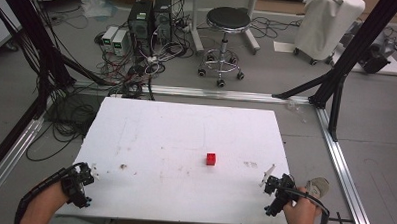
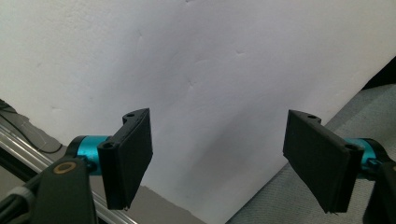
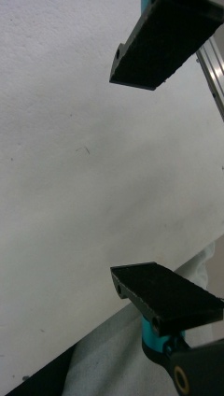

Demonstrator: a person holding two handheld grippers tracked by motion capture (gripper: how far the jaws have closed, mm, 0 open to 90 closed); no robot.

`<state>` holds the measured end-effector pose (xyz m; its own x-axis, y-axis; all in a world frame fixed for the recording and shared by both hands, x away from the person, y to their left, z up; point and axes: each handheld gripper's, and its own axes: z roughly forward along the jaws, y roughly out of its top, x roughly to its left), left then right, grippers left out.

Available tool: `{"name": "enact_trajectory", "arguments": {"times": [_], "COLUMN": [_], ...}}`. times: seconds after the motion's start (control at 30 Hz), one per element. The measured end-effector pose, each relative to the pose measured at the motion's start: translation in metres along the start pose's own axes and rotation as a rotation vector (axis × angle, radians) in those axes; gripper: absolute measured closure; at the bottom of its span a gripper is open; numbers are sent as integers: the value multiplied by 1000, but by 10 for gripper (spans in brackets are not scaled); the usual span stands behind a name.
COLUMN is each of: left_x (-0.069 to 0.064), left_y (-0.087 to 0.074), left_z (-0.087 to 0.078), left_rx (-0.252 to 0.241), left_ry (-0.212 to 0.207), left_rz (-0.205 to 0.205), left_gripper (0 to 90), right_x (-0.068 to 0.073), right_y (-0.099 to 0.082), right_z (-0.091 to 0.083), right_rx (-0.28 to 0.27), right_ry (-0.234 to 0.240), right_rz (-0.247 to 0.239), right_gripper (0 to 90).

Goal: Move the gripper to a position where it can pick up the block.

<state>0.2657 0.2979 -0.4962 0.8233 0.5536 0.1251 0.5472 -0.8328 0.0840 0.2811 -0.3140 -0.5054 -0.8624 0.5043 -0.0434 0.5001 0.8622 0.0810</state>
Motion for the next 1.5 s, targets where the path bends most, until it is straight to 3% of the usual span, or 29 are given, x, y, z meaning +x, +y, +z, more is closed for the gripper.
{"name": "enact_trajectory", "arguments": {"times": [0.2, 0.33, 0.53, 0.73, 0.83, 1.0, 1.1, 1.2, 1.5], "left_x": [-1, -1, -1, -1, -1, -1, 0, 0, 1], "left_y": [0, 1, 0, 0, 0, -1, -1, -1, -2], "left_z": [-2, -3, -2, -3, -3, -2, -1, -3, -3], "left_rx": [-1, -13, -10, -17, -18, -22, -27, -31, -34], "left_ry": [-9, -2, -4, 0, 0, -2, -12, -11, -8], "left_rz": [4, 8, 3, 1, -1, -5, -4, -7, -6], "left_gripper": [244, 244, 244, 244, 245, 245, 245, 245, 245], "right_x": [-1, -1, -5, -8, -17, -28, -41, -49, -64], "right_y": [-1, -1, 1, 3, 8, 15, 23, 29, 57], "right_z": [-1, -5, -9, -10, -13, -21, -35, -45, -69], "right_rx": [-8, -40, -78, -102, -126, -150, -201, -218, -202], "right_ry": [-8, -41, -43, -74, -74, -94, -94, -96, -90], "right_rz": [7, 17, -12, -24, -47, -35, -13, -14, -69], "right_gripper": [69, 69, 69, 69, 69, 69, 69, 69, 68]}}
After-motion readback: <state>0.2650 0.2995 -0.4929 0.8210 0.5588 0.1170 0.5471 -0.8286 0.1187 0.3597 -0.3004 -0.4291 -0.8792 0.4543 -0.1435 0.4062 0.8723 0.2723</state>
